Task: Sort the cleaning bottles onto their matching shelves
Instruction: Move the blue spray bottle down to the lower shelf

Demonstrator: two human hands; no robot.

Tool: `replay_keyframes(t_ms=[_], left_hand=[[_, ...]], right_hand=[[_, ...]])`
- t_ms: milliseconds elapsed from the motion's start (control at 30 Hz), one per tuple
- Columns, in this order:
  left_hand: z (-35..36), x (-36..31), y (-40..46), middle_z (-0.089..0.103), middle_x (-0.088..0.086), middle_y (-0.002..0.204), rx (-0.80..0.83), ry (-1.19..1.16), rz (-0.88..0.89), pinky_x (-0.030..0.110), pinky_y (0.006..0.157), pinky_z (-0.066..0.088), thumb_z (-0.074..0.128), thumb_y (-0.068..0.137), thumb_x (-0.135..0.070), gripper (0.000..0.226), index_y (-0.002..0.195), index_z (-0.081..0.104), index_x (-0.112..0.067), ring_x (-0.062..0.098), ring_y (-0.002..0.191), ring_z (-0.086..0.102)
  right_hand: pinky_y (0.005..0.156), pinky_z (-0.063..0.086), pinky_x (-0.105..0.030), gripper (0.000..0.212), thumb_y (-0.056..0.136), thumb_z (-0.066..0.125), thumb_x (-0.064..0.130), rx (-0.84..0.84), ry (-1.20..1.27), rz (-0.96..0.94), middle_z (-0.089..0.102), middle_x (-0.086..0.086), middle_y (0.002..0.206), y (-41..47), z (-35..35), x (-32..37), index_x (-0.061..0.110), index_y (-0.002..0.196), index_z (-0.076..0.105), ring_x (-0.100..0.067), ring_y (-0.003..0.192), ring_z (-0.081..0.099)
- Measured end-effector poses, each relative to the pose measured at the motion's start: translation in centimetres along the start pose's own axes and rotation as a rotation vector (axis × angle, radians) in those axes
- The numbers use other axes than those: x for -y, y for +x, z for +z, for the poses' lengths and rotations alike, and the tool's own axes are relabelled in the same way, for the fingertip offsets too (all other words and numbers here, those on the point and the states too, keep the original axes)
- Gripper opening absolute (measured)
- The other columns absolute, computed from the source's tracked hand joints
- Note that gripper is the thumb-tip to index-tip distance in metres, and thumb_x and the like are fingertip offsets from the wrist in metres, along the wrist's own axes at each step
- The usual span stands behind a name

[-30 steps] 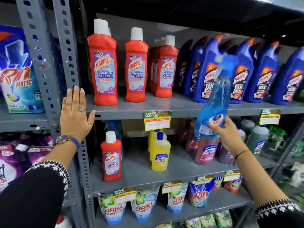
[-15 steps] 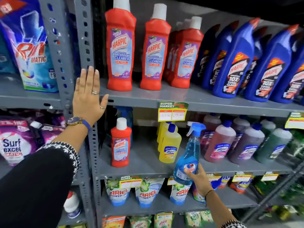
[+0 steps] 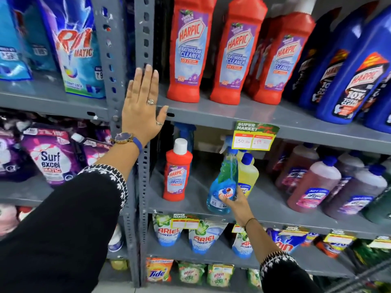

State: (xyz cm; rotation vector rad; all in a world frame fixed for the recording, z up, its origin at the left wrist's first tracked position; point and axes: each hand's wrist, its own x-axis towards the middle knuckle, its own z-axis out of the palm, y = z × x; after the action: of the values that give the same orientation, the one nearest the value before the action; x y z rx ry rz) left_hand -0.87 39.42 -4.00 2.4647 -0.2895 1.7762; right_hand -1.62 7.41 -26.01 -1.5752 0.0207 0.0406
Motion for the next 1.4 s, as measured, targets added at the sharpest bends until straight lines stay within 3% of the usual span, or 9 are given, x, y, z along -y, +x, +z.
replay_keyframes(t_ms=[367,433,567,733,800,900,1033,1233,1400], left_hand=[[0.1,0.1,0.1,0.025,0.024,0.15,-0.007,0.015,0.028,0.037,0.118,0.006,0.053,0.087,-0.023,0.072,0.146,0.021,0.003,0.035,0.14,0.013],[0.1,0.0,0.1,0.026,0.024,0.15,-0.01,0.012,0.028,0.037,0.117,0.007,0.053,0.087,-0.023,0.071,0.145,0.023,0.004,0.035,0.14,0.013],[0.2,0.1,0.0,0.028,0.025,0.149,-0.011,0.021,0.032,0.038,0.117,0.007,0.051,0.089,-0.024,0.068,0.144,0.024,0.004,0.036,0.139,0.015],[0.2,0.1,0.1,0.03,0.026,0.148,-0.015,0.009,0.036,0.04,0.117,0.01,0.048,0.091,-0.026,0.064,0.143,0.027,0.007,0.038,0.138,0.018],[0.2,0.0,0.2,0.03,0.027,0.147,-0.015,0.007,0.032,0.038,0.117,0.009,0.049,0.091,-0.025,0.064,0.143,0.028,0.007,0.038,0.138,0.018],[0.2,-0.1,0.2,0.03,0.027,0.147,-0.015,0.009,0.029,0.038,0.117,0.009,0.05,0.091,-0.024,0.064,0.143,0.028,0.007,0.038,0.138,0.018],[0.1,-0.1,0.2,0.03,0.026,0.148,-0.017,0.01,0.024,0.038,0.117,0.008,0.052,0.089,-0.022,0.066,0.143,0.028,0.007,0.038,0.138,0.018],[0.1,-0.1,0.1,0.03,0.026,0.148,-0.018,0.018,0.026,0.036,0.118,0.007,0.052,0.089,-0.023,0.066,0.143,0.027,0.006,0.037,0.139,0.017],[0.2,0.0,0.1,0.029,0.025,0.148,-0.021,0.026,0.024,0.038,0.117,0.008,0.051,0.089,-0.023,0.066,0.144,0.027,0.005,0.036,0.139,0.018]], right_hand=[[0.067,0.057,-0.021,0.047,0.074,0.073,0.0,0.073,-0.044,-0.018,0.061,-0.014,0.111,3.6,4.6,0.2,0.015,0.111,0.047,-0.025,0.096,0.062],[0.066,0.057,-0.021,0.054,0.066,0.079,0.01,0.081,-0.012,-0.012,0.061,-0.017,0.112,3.9,4.9,-0.5,0.015,0.11,0.048,-0.026,0.096,0.061],[0.072,0.058,-0.025,0.087,0.036,0.089,0.055,0.064,0.027,-0.005,0.063,-0.01,0.111,4.7,5.0,-2.2,0.023,0.107,0.05,-0.022,0.096,0.063],[0.073,0.057,-0.023,0.089,0.034,0.087,0.061,0.08,0.056,-0.017,0.063,-0.002,0.111,5.0,5.1,-2.5,0.032,0.109,0.048,-0.017,0.097,0.063],[0.072,0.056,-0.021,0.082,0.043,0.087,0.055,0.084,0.031,-0.012,0.062,-0.003,0.114,4.8,5.1,-2.3,0.033,0.111,0.047,-0.017,0.099,0.063],[0.075,0.057,-0.022,0.059,0.073,0.076,0.017,0.093,0.012,-0.009,0.058,-0.015,0.124,4.9,5.0,-2.3,0.025,0.121,0.043,-0.022,0.103,0.06],[0.075,0.057,-0.022,0.062,0.072,0.077,0.016,0.086,-0.013,-0.002,0.057,-0.013,0.124,4.8,5.0,-2.4,0.022,0.123,0.041,-0.022,0.105,0.059],[0.08,0.054,-0.017,0.071,0.075,0.071,-0.004,-0.117,0.011,-0.014,0.049,-0.006,0.127,2.5,5.5,-3.2,0.01,0.134,0.034,-0.02,0.114,0.052],[0.084,0.049,-0.041,0.045,0.073,0.076,0.007,-0.591,-0.13,-0.009,0.055,-0.012,0.107,-2.1,9.2,-3.7,0.008,0.111,0.051,-0.028,0.098,0.055]])
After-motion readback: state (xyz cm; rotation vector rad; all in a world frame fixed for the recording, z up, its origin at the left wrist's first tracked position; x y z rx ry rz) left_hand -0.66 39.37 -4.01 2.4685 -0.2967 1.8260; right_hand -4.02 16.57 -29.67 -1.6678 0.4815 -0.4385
